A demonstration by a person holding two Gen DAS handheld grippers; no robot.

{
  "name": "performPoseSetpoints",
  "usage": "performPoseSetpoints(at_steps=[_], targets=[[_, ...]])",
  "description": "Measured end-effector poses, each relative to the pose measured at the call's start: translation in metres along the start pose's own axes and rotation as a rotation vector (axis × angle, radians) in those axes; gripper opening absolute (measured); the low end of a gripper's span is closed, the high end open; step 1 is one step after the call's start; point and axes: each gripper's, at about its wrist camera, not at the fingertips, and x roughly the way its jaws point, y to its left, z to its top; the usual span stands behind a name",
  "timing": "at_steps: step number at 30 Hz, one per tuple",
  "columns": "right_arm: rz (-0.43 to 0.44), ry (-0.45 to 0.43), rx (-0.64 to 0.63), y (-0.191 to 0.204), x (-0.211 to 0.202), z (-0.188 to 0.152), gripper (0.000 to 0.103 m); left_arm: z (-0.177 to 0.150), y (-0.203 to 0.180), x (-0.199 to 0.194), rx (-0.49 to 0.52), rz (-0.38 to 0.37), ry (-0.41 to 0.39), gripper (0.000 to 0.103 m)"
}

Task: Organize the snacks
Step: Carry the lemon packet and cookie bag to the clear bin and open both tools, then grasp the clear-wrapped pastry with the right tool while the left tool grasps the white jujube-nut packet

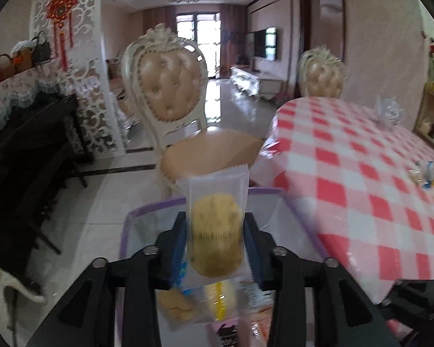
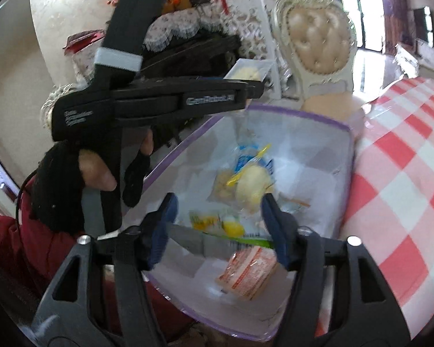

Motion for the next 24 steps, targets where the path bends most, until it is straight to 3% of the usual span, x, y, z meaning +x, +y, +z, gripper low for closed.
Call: performPoseSetpoints(at_steps=[2,5,7,10,12,14,17,19,24], targets=[[-0.006,-0.012,0.002,-0.001,-0.006,0.001,0.079,0.001,0.001,-0.002,-0.025,0.046,0.013,0.076],[-0.029,-0.053,-0.020,-0.004,-0.029,0.002,0.079,0.005,-0.007,-0.018,-0.046,0.062,-0.039,0.083],[-0.055,-0.096,-0.022,-0.016,-0.051,-0.002,0.079,0.009,-0.023,-0.027,-0.031,0.020,-0.073,0.084],[-0.121,-0.145,0.029,-0.047,-0.086,-0.014,0.080,0.014,-0.066,-0.034,0.005,-0.082,-0.105,0.088],[-0.189,-0.160,0.079,-0.072,-0.112,-0.028,0.081,0.017,-0.106,-0.030,0.040,-0.183,-0.076,0.089],[-0.261,-0.160,0.134,-0.097,-0.136,-0.043,0.081,0.019,-0.159,-0.024,0.087,-0.336,-0.026,0.089],[-0.413,-0.177,0.208,-0.131,-0.183,-0.072,0.081,0.021,-0.232,-0.015,0.139,-0.491,0.028,0.089],[-0.523,-0.183,0.273,-0.155,-0.217,-0.096,0.081,0.019,-0.281,-0.008,0.187,-0.552,0.048,0.089],[-0.692,-0.279,0.515,-0.211,-0.311,-0.150,0.081,0.020,-0.400,0.022,0.407,-0.674,0.094,0.089]])
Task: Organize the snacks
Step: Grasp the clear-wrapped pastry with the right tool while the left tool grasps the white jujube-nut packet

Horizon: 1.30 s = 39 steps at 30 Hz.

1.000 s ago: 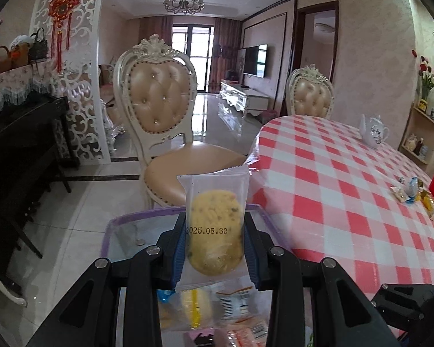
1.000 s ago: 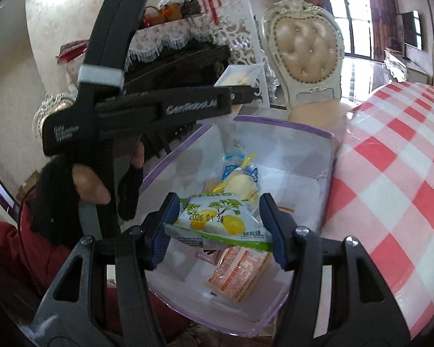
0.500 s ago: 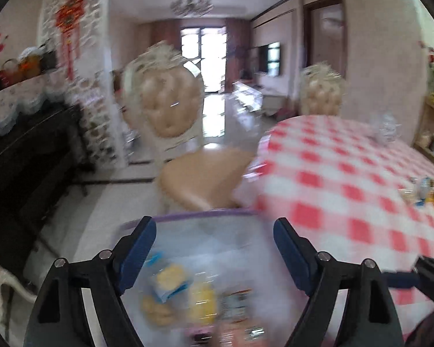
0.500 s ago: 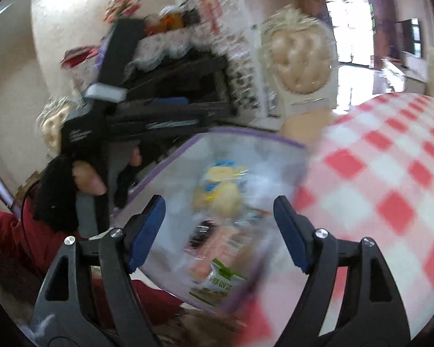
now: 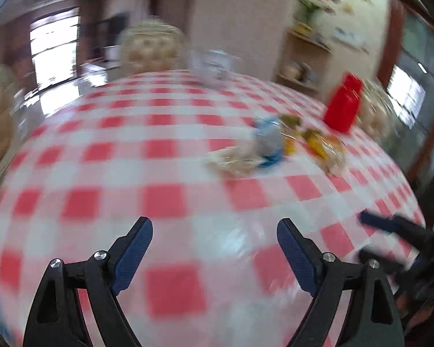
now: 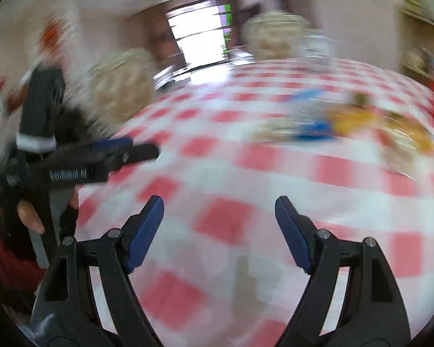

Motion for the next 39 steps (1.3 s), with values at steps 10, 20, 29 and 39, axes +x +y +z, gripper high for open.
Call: performPoseSetpoints(at_steps=[10,20,29,39], targets=[[-0.052,-0.052,0.384,-0.126,-0.043,0.001,0.082,0.064,-0.039,0.116,0.419,-0.080,0.150,0.089],[-0.036,-0.086,0.416,-0.131,-0.063,-0.006,0.082,0.079,-0.034,0.168,0.466,-0.225,0.252,0.080],[-0.129,-0.057,0.423,-0.149,-0.046,-0.007,0.082,0.042,-0.053,0.113,0.351,-0.263,0.205,0.046],[-0.337,0.054,0.356,-0.182,0.014,0.036,0.081,0.019,-0.092,0.080,-0.024,-0.240,0.109,0.046]])
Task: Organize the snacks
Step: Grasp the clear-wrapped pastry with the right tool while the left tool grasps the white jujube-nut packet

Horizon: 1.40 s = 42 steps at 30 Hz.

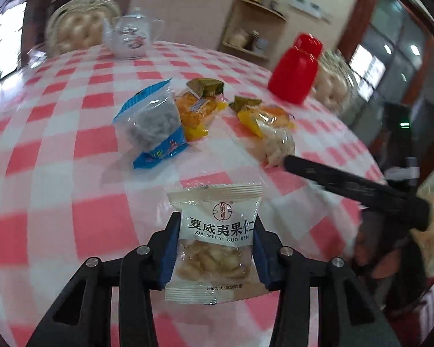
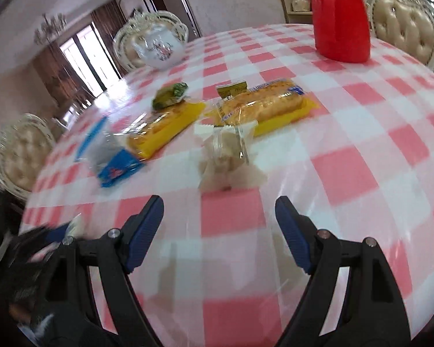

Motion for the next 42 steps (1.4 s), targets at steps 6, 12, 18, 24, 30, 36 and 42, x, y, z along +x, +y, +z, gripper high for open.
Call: performPoseSetpoints(at_steps=[6,12,18,24,30,36,42], targets=[[-0.082,0.004,-0.059,0.009,0.026,0.017,0.081,-0.001,-0.011,-0.002,0.004,0.018,-0.059,0.046],[-0.132,0.021,-0.124,0.020,0.033,0.019,0.046,0.005,0.001,-0.003,-0.023,0.033,-0.072,0.046],[-0.089,0.002,-0.157,0.031,0.012,0.002,0.041,0.007,0.009,-0.005,-0.027,0.059,-0.087,0.046],[-0.022,0.003,-0.126,0.038,0.003,-0.004,0.040,0.009,0.017,-0.004,-0.041,0.087,-0.089,0.046],[0.018,-0.018,-0.126,0.053,-0.015,-0.020,0.040,0.006,0.024,-0.012,-0.068,0.099,-0.108,0.046],[0.070,-0.039,-0.117,0.064,-0.034,-0.040,0.040,-0.007,0.028,-0.032,-0.094,0.100,-0.135,0.046],[0.110,-0.053,-0.109,0.076,-0.047,-0.055,0.040,-0.027,0.032,-0.057,-0.120,0.111,-0.160,0.046]])
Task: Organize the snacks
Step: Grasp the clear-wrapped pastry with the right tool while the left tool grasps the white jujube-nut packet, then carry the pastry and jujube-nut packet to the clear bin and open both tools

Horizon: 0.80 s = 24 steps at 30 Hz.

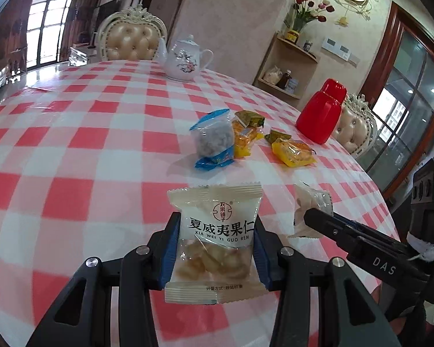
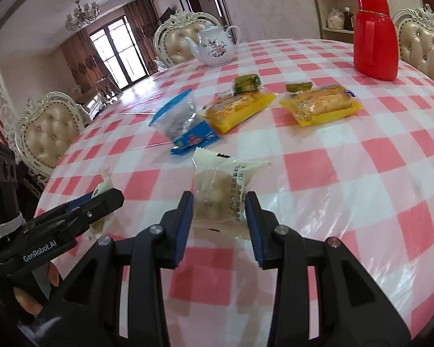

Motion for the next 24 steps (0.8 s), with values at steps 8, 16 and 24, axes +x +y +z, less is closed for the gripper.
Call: performPoseSetpoints(at_steps=[8,16,24], targets=[[0.057,-0.011,0.011,0.018,-0.011,-0.015,0.040,-0.020,0.010,-0.033,0.006,0.033,-0.030,0.046],[0.114,-0.001,-0.014,0.042,-0.013,-0.028,0.040,-0.037,0.025,-0.068,0.029,0.083,-0.045,0.046],[0.200,0.017,-0.032,0.070,-0.013,-0.038,0.041,-0.056,0.045,-0.103,0.039,0.110,-0.046,0.047]])
